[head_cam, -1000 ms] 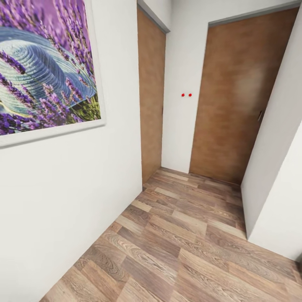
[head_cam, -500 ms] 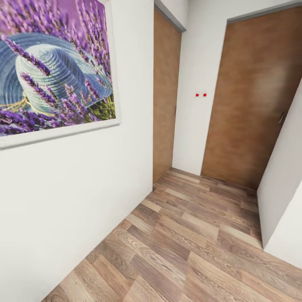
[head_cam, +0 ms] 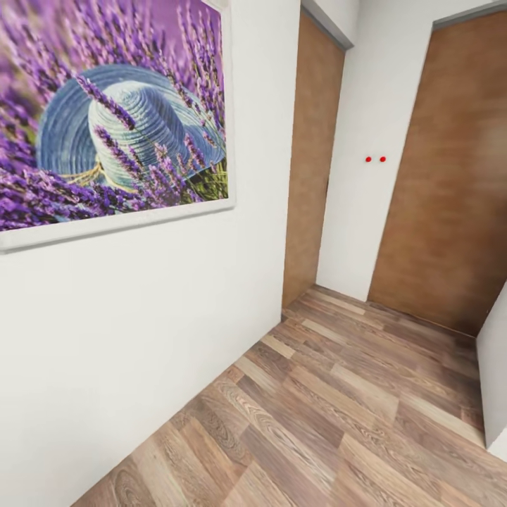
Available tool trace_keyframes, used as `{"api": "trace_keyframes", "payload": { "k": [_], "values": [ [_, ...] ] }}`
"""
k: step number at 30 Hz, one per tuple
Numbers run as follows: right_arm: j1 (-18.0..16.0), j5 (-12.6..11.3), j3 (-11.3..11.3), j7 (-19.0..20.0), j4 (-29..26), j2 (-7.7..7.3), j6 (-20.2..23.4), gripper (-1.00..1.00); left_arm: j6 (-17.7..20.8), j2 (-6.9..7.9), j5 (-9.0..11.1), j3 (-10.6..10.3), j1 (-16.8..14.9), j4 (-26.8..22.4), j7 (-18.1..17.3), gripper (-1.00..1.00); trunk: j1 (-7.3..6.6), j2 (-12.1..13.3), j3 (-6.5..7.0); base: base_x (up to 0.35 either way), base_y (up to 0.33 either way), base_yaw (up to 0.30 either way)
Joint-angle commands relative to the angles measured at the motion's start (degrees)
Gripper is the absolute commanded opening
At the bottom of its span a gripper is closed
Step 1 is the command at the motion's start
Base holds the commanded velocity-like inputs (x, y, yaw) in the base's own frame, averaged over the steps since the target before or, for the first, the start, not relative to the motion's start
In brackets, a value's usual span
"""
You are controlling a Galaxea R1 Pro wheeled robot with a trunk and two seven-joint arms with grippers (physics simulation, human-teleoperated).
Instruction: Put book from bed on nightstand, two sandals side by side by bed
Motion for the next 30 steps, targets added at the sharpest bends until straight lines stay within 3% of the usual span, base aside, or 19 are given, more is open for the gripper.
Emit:
{"api": "trace_keyframes", "payload": {
  "k": [1, 30],
  "values": [
    [0.0, 0.01, -0.02, 0.04, -0.01, -0.01, 0.05, 1.0, 0.04, -0.01, 0.02, 0.01, -0.01, -0.05, -0.01, 1.0, 0.0, -0.02, -0.04, 0.0, 0.0, 0.277],
    [0.0, -0.01, -0.02, 0.05, 0.0, -0.01, 0.05, 1.0, 0.04, -0.01, 0.02, 0.01, 0.02, -0.05, -0.01, 1.0, 0.0, -0.02, -0.04, 0.0, 0.0, 0.277]
  ]
}}
